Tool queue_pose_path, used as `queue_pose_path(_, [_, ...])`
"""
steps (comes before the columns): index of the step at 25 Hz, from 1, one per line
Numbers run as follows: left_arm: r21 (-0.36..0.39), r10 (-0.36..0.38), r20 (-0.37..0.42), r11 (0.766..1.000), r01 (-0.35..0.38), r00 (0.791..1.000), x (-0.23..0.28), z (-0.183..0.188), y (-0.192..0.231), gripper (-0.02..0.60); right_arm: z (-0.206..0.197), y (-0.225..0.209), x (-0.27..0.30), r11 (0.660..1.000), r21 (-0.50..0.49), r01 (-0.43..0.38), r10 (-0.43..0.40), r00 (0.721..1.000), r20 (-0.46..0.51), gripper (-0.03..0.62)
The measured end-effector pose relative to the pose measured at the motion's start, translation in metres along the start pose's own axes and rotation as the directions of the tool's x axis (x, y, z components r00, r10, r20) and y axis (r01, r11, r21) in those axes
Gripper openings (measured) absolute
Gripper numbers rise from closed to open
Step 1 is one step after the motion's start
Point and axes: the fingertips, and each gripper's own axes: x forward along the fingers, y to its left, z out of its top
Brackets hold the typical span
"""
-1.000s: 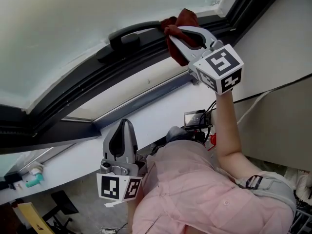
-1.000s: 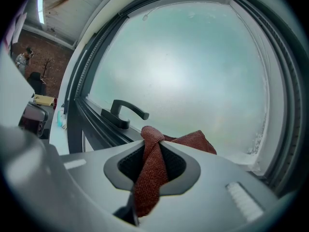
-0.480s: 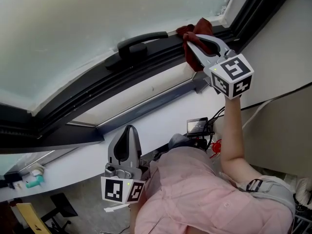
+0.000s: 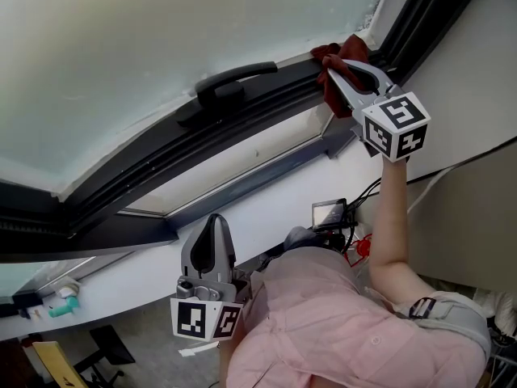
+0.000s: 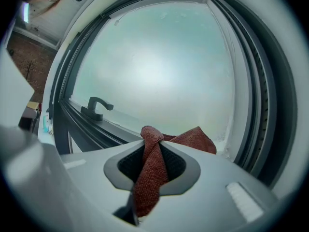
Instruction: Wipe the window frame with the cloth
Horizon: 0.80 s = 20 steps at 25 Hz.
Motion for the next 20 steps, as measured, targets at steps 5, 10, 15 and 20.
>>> queue_pose_path(5, [0.007, 0.012, 0.010, 1.000, -0.013, 1.000, -0.001, 0.005, -0.004, -0.005, 0.000, -0.016, -0.008, 0.999, 0.014, 0.029, -0.029, 1.000, 0.002, 0.069])
queue_pose_path(10, [0.012, 0.026, 0.019, 1.000, -0.026, 0.999, -0.002, 0.007, -0.002, -0.005, -0.004, -0.034, -0.011, 0.997, 0.038, 0.063, -0.063, 0.998, 0.005, 0.069])
queue_pose_path(15, [0.013, 0.038, 0.022, 0.999, -0.038, 0.999, -0.003, 0.009, 0.001, -0.005, -0.010, -0.053, -0.015, 0.992, 0.066, 0.107, -0.108, 0.994, 0.004, 0.069])
queue_pose_path(20, [0.017, 0.044, 0.021, 0.999, -0.045, 0.999, -0.004, 0.010, 0.002, -0.005, -0.013, -0.064, -0.019, 0.988, 0.080, 0.132, -0.132, 0.991, 0.002, 0.069])
